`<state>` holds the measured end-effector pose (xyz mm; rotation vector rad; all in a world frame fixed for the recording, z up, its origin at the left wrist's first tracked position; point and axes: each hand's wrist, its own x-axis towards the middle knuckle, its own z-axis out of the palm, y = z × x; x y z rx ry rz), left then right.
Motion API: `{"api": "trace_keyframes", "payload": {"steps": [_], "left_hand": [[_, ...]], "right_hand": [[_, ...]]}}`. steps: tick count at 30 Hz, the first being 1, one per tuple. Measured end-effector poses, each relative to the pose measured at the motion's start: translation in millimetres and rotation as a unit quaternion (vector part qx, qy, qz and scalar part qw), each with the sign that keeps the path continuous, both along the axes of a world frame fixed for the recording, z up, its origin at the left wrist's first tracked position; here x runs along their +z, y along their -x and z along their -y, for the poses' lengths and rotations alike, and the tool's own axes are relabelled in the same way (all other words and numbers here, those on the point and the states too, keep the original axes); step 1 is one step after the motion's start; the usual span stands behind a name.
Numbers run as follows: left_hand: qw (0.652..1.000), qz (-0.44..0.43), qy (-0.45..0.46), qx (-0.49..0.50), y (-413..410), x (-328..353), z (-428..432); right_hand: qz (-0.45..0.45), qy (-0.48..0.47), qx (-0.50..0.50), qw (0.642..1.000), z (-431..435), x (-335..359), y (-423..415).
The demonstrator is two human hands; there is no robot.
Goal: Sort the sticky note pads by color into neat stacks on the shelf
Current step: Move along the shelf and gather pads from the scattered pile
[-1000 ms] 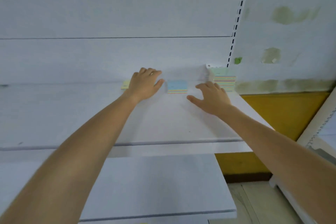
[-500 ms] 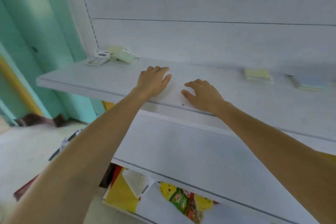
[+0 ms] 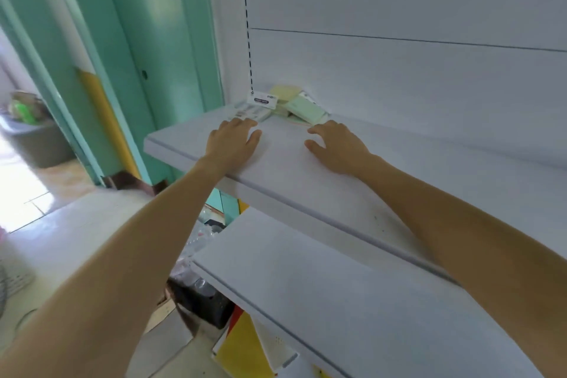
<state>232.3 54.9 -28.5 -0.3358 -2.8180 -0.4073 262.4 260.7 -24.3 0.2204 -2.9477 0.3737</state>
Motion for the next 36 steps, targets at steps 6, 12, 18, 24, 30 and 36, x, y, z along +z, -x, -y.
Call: {"api": "trace_keyframes", "payload": {"steps": [6,12,18,24,30,36], "left_hand": [[1.000,-0.015,-0.009,0.007,62.9,-4.6,31.1],[0.999,0.028,-0.013,-0.007,114.1,-0.6,26.2],[0.997,0.040,0.062,-0.034,138.8,-4.3,5.6],[0.989,-0.021,0.109,-0.102,143.0,-2.6,6.8],[0.983,-0.059,-0.006,-0.173,144.0,11.9,22.7],[0.914,0.012,-0.383,-0.132,142.5,10.0,13.4]], "right_hand": [[-0.025,0.065,-0.114,0.991,7.4,-1.1,85.8],[0.030,0.149,-0.248,0.957,10.8,-10.0,122.9],[0.040,0.188,-0.264,0.945,7.6,-12.1,132.4],[-0.034,0.293,-0.257,0.920,2.2,-16.0,128.9],[-0.124,0.408,-0.259,0.867,-1.0,-17.1,123.1],[-0.149,0.424,-0.238,0.861,4.3,-15.4,122.5]]}}
